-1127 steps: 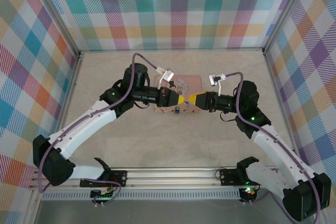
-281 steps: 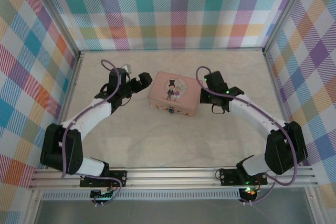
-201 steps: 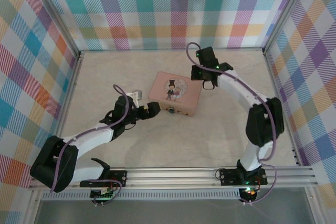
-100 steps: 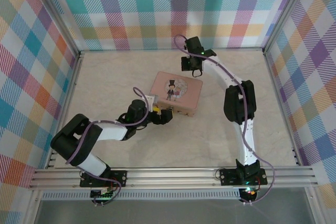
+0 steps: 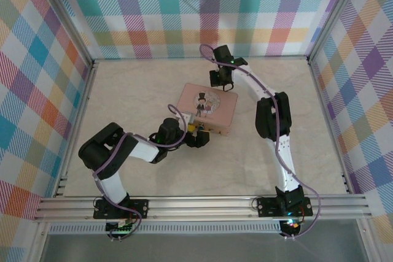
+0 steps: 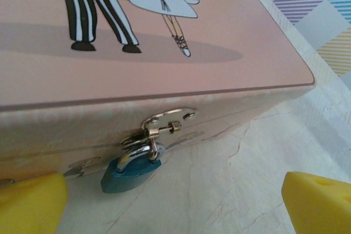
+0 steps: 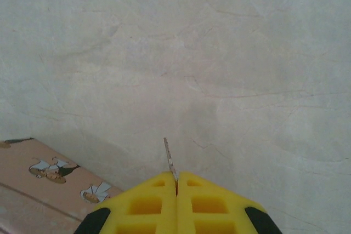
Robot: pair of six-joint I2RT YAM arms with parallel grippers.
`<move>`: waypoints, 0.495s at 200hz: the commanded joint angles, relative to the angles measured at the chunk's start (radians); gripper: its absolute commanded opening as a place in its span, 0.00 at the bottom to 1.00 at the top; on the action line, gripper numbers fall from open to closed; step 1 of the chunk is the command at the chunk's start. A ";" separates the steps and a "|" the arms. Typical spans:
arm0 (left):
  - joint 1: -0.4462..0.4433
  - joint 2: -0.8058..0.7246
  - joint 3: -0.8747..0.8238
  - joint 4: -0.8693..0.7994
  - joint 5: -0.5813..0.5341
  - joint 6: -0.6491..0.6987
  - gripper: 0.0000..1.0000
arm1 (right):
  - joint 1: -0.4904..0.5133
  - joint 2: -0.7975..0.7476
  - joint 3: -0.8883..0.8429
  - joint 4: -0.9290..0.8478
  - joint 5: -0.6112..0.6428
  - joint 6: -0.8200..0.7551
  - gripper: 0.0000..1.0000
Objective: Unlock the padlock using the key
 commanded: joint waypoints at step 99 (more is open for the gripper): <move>-0.052 0.104 0.077 0.145 0.085 0.072 0.91 | 0.036 0.013 -0.053 -0.010 -0.043 -0.016 0.00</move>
